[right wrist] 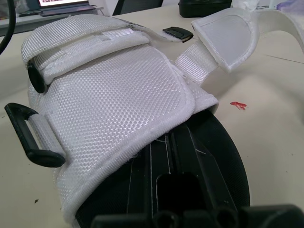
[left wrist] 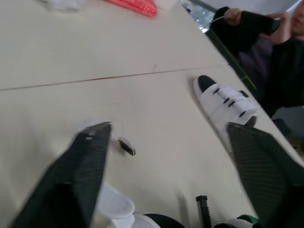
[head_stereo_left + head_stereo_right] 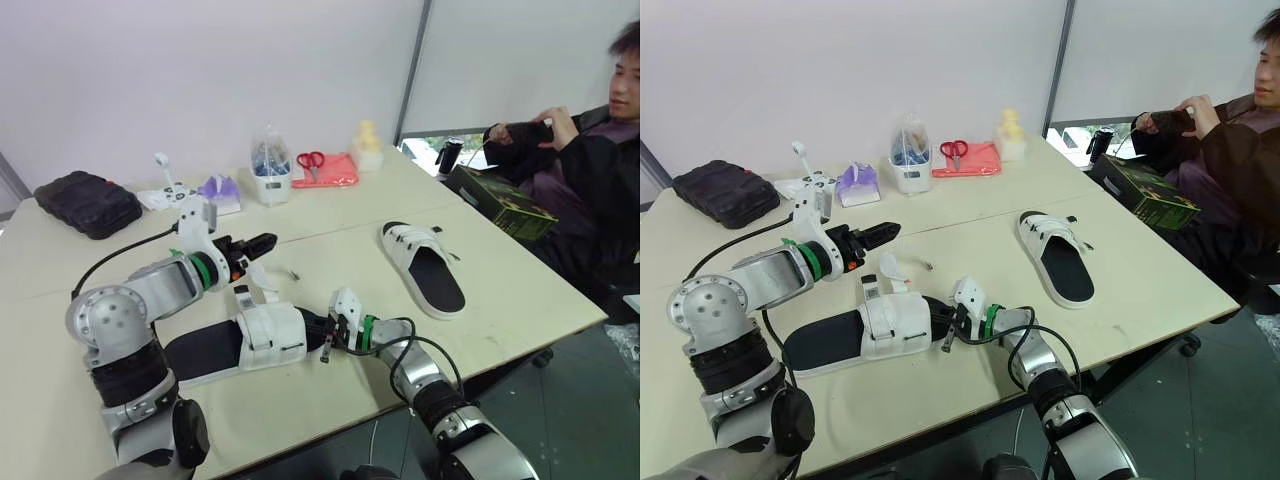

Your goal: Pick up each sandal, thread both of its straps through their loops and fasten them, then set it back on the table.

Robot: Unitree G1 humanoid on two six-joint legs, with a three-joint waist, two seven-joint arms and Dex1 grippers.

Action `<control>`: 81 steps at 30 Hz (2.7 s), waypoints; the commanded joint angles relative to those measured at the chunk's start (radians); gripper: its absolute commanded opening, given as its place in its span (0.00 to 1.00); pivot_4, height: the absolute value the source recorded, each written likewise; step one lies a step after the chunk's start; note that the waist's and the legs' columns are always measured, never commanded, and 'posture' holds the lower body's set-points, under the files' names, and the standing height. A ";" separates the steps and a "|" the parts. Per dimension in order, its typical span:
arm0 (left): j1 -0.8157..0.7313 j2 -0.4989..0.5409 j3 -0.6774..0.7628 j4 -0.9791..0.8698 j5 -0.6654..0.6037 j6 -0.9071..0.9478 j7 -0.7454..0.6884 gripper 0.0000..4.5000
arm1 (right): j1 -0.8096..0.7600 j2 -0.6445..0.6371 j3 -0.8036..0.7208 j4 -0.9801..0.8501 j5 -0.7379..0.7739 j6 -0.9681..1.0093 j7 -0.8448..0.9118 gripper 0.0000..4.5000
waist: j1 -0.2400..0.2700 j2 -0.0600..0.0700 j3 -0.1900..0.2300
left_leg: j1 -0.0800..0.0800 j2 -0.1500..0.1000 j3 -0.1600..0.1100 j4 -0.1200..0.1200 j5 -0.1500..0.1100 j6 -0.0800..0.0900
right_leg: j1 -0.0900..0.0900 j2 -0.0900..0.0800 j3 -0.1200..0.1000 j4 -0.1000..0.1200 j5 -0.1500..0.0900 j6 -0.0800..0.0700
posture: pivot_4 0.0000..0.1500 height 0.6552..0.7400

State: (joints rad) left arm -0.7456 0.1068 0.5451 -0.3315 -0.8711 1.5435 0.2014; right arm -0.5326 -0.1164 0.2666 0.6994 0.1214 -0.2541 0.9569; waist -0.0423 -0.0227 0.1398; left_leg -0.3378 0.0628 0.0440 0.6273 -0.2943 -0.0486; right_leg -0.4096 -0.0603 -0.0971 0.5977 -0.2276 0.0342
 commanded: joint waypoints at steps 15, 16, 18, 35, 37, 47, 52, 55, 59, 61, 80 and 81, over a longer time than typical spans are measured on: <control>-0.191 -0.328 -0.019 0.106 0.264 0.071 0.471 0.99 | 0.085 0.011 0.067 0.164 -0.111 0.076 -0.036 0.00 | -0.002 0.002 0.001 | 0.001 -0.010 -0.024 -0.001 -0.008 -0.012 | 0.000 0.014 -0.001 -0.002 0.001 0.002 | 1.00 1.00; -0.191 -0.332 -0.019 0.114 0.270 0.071 0.471 0.99 | 0.086 0.010 0.067 0.164 -0.111 0.075 -0.036 0.00 | -0.002 0.002 0.001 | 0.000 -0.011 -0.024 -0.001 -0.008 -0.012 | 0.000 0.014 -0.001 -0.002 0.001 0.002 | 1.00 1.00; -0.187 -0.332 -0.024 0.128 0.295 0.071 0.460 0.99 | 0.085 0.010 0.065 0.165 -0.111 0.075 -0.038 0.00 | -0.002 0.002 0.001 | 0.000 -0.011 -0.025 -0.001 -0.008 -0.012 | 0.000 0.014 -0.001 -0.002 0.001 0.002 | 1.00 1.00; -0.340 0.186 -0.470 0.643 0.716 -1.320 -0.269 0.99 | 0.071 0.008 0.071 0.176 -0.116 0.075 -0.027 0.00 | 0.003 0.010 -0.001 | 0.001 -0.012 -0.023 -0.003 -0.007 -0.011 | -0.001 0.013 0.000 -0.002 0.000 -0.002 | 1.00 1.00; -0.389 0.192 -0.494 0.915 0.812 -1.591 -0.236 0.99 | 0.058 0.008 0.073 0.178 -0.118 0.078 -0.022 0.00 | 0.006 0.009 -0.002 | 0.001 -0.012 -0.023 -0.003 -0.007 -0.011 | -0.001 0.012 0.001 -0.002 0.000 -0.002 | 1.00 1.00; -0.555 0.174 -0.444 1.569 0.864 -1.895 -0.189 0.99 | 0.042 -0.003 0.074 0.189 -0.117 0.078 -0.009 0.00 | -0.001 0.004 0.002 | -0.001 -0.011 -0.019 -0.003 -0.007 -0.009 | -0.010 0.013 0.000 0.002 0.003 0.002 | 1.00 1.00; -0.630 0.254 -0.461 1.571 0.844 -1.426 -0.497 0.99 | 0.051 -0.010 0.065 0.180 -0.111 0.081 -0.019 0.00 | -0.004 0.003 0.003 | -0.001 -0.011 -0.019 -0.002 -0.007 -0.009 | -0.014 0.014 -0.001 0.003 0.003 0.002 | 1.00 1.00; -0.558 0.301 -0.541 1.409 0.863 -1.139 -0.691 0.99 | 0.053 -0.010 0.064 0.182 -0.110 0.080 -0.021 0.00 | -0.004 0.004 0.003 | 0.000 -0.012 -0.019 -0.003 -0.007 -0.009 | -0.014 0.014 -0.001 0.004 0.003 0.002 | 1.00 1.00; -0.401 0.385 -0.565 1.005 0.810 -0.711 -0.786 0.99 | 0.049 -0.007 0.062 0.191 -0.109 0.077 -0.025 0.00 | -0.006 0.005 0.003 | 0.000 -0.012 -0.019 -0.003 -0.007 -0.009 | -0.014 0.013 0.000 0.006 0.003 0.002 | 1.00 1.00; -0.355 0.412 -0.536 0.825 0.760 -0.491 -0.795 0.99 | 0.046 -0.005 0.062 0.197 -0.109 0.075 -0.027 0.00 | -0.005 0.004 0.004 | 0.000 -0.012 -0.019 -0.003 -0.007 -0.009 | -0.015 0.013 0.001 0.007 0.003 0.002 | 1.00 1.00; -0.159 0.541 -0.544 0.364 0.560 -0.138 -0.819 0.99 | 0.047 0.019 0.070 0.223 -0.112 0.065 -0.028 0.00 | -0.002 0.002 0.008 | 0.001 -0.013 -0.020 -0.003 -0.007 -0.010 | -0.015 0.012 0.010 0.013 0.002 0.000 | 1.00 1.00; -0.157 0.540 -0.548 0.372 0.559 -0.143 -0.818 0.99 | 0.048 0.019 0.070 0.221 -0.112 0.065 -0.029 0.00 | -0.002 0.002 0.008 | 0.001 -0.012 -0.020 -0.003 -0.007 -0.010 | -0.016 0.012 0.010 0.013 0.002 0.000 | 1.00 1.00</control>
State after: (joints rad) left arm -0.8852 0.6314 -0.0033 0.0496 -0.3008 1.4284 -0.6101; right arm -0.5637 -0.0769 0.2866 0.7289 0.1120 -0.2694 0.9613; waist -0.0443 -0.0212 0.1474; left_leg -0.3365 0.0505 0.0239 0.6247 -0.3010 -0.0584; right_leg -0.4253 -0.0484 -0.0871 0.6107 -0.2258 0.0345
